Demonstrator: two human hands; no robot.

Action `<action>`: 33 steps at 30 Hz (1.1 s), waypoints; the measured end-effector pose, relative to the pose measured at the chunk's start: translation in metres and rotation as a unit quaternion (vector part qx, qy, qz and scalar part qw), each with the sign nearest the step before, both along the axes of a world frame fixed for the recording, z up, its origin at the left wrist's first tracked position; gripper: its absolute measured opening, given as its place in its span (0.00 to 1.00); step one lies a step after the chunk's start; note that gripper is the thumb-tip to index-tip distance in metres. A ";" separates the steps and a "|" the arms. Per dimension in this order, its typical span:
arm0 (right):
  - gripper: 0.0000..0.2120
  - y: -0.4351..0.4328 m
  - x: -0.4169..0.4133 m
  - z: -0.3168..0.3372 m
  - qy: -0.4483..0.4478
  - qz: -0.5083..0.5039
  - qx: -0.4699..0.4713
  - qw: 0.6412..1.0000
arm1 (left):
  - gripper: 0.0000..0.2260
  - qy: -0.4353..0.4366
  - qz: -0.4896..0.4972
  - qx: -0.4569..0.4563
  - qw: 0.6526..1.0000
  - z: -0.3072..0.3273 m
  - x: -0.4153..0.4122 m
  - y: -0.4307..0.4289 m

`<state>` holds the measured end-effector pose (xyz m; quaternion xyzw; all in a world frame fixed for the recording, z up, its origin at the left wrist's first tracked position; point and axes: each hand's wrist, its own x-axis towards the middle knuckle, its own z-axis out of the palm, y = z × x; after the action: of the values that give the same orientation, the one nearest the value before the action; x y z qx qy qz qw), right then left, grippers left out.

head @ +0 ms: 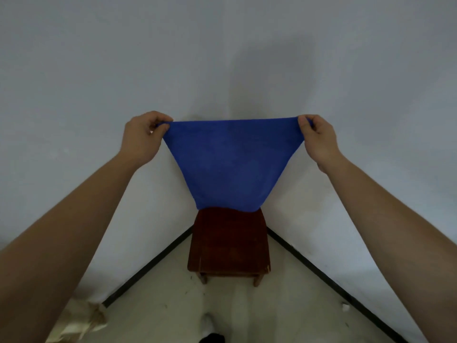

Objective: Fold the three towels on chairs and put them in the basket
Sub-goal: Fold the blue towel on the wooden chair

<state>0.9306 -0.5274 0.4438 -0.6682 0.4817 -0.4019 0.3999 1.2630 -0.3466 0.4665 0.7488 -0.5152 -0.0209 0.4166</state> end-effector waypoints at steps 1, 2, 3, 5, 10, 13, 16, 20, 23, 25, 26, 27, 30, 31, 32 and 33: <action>0.13 0.004 -0.005 -0.008 0.004 0.004 0.005 1.000 | 0.08 0.001 0.002 0.015 1.000 -0.006 -0.005 0.006; 0.13 0.009 -0.010 -0.019 0.012 0.008 0.013 1.000 | 0.08 0.002 0.001 0.033 0.999 -0.017 -0.010 0.013; 0.12 0.014 -0.016 -0.033 0.019 0.010 0.024 0.999 | 0.08 0.007 0.002 0.053 0.999 -0.030 -0.017 0.021; 0.11 0.025 -0.027 -0.063 0.036 0.017 0.053 0.998 | 0.07 0.018 0.004 0.095 0.995 -0.062 -0.030 0.038; 0.13 0.064 -0.056 -0.159 0.089 0.025 0.138 0.986 | 0.07 0.005 -0.003 0.211 0.977 -0.160 -0.069 0.089; 0.13 0.094 -0.075 -0.226 0.137 0.030 0.191 0.972 | 0.07 0.032 0.002 0.284 0.958 -0.223 -0.089 0.122; 0.14 0.127 -0.092 -0.284 0.183 0.052 0.235 0.953 | 0.07 0.059 0.015 0.370 0.927 -0.280 -0.108 0.154; 0.14 0.168 -0.104 -0.340 0.239 0.078 0.284 0.925 | 0.05 0.067 -0.001 0.478 0.876 -0.332 -0.128 0.186; 0.14 0.191 -0.108 -0.379 0.272 0.097 0.321 0.902 | 0.04 0.065 -0.012 0.531 0.845 -0.367 -0.134 0.201; 0.13 0.199 -0.108 -0.395 0.279 0.097 0.345 0.891 | 0.04 0.072 -0.015 0.545 0.835 -0.385 -0.133 0.206; 0.12 0.200 -0.106 -0.402 0.278 0.093 0.353 0.888 | 0.04 0.075 -0.016 0.549 0.833 -0.391 -0.130 0.204; 0.12 0.198 -0.103 -0.406 0.276 0.089 0.357 0.888 | 0.04 0.077 -0.016 0.549 0.832 -0.396 -0.127 0.201; 0.14 0.191 -0.091 -0.420 0.284 0.079 0.350 0.889 | 0.05 0.101 -0.013 0.532 0.841 -0.416 -0.112 0.187; 0.15 0.184 -0.083 -0.426 0.288 0.072 0.345 0.890 | 0.05 0.115 -0.004 0.518 0.847 -0.424 -0.103 0.178; 0.15 0.176 -0.074 -0.433 0.292 0.065 0.338 0.892 | 0.06 0.129 0.010 0.500 0.856 -0.435 -0.091 0.166; 0.16 0.170 -0.068 -0.435 0.296 0.064 0.326 0.896 | 0.07 0.142 0.027 0.477 0.867 -0.441 -0.085 0.158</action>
<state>0.8623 -0.3575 0.0088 -0.6181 0.6377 0.0206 0.4592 1.1784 -0.1887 0.0254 0.8586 -0.3574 -0.3592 0.0778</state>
